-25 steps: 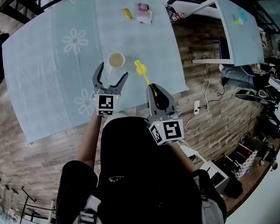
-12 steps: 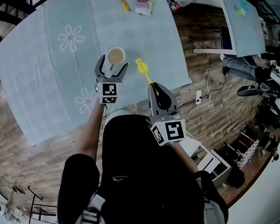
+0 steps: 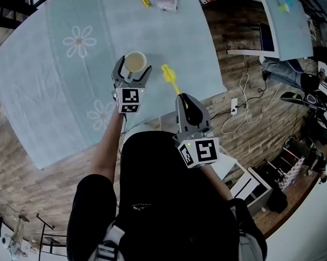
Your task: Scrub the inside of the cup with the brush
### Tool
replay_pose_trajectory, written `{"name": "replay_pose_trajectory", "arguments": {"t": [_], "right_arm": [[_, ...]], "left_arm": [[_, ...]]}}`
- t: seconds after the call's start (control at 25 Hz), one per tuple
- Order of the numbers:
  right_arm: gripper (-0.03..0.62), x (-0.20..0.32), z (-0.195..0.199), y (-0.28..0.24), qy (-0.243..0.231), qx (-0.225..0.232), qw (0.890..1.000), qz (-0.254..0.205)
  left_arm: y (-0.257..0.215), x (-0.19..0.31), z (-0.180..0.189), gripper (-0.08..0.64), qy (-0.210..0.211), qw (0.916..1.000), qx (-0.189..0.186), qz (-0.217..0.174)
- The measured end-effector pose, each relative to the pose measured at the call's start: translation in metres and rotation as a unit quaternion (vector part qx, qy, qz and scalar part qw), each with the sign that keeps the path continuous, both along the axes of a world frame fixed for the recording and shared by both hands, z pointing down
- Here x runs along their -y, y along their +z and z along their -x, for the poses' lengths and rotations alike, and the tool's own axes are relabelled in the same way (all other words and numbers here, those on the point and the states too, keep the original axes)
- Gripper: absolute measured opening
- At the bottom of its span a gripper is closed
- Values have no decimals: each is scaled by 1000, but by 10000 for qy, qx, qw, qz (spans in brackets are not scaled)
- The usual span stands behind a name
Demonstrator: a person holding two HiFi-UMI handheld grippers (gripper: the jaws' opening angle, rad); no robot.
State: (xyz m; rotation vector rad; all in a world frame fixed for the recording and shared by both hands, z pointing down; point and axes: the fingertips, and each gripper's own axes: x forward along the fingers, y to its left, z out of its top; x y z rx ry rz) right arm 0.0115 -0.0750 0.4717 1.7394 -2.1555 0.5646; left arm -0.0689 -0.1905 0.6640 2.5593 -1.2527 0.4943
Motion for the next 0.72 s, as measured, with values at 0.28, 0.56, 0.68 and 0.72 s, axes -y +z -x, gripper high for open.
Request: {"name": "replay_pose_trajectory", "arguments": {"t": [0.28, 0.56, 0.68, 0.72], "right_arm": [[38, -2, -9, 8, 153, 7, 9998, 115], [38, 0, -16, 12, 204, -22, 9996, 203], [38, 0, -18, 13, 222, -25, 9995, 223], [38, 0, -19, 14, 237, -27, 9995, 229]], "left_arm": [[10, 11, -3, 428, -6, 10000, 43, 51], [18, 15, -8, 428, 25, 9998, 167, 88], [22, 17, -10, 428, 36, 9997, 246, 91], [23, 17, -10, 428, 40, 9996, 259, 84]]}}
